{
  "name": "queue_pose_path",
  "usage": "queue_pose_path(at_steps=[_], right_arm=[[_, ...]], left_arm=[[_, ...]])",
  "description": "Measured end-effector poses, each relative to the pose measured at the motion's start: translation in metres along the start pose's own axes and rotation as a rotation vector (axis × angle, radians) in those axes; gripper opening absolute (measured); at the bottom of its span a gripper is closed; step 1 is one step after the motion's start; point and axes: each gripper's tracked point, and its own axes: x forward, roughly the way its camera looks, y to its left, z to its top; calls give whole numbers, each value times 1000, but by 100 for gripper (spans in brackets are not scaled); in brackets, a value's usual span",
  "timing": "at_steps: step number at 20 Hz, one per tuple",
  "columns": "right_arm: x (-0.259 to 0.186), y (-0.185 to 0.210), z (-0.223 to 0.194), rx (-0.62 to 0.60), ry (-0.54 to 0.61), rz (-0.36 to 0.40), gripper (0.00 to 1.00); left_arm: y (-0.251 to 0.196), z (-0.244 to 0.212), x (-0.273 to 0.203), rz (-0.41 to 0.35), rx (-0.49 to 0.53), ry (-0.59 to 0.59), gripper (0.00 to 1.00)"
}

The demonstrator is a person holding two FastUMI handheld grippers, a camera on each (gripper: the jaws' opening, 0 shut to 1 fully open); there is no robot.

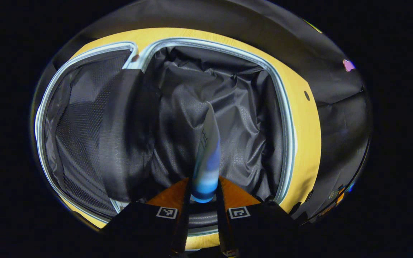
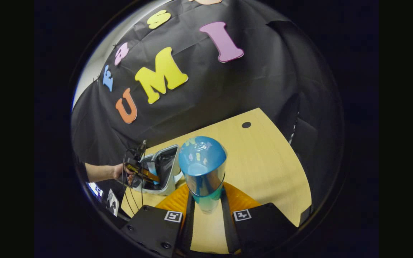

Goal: First open the suitcase, pack the skin care products into it, and then close the suitcase.

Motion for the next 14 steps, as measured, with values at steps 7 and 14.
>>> queue_pose_path(at_steps=[7,14], right_arm=[[-2,17,3,-10,2,35,35],[7,76,-1,-101,114,161,35]], left_arm=[[1,-17,13,40,-8,175,45],[-8,-15,11,10,-36,150,40]])
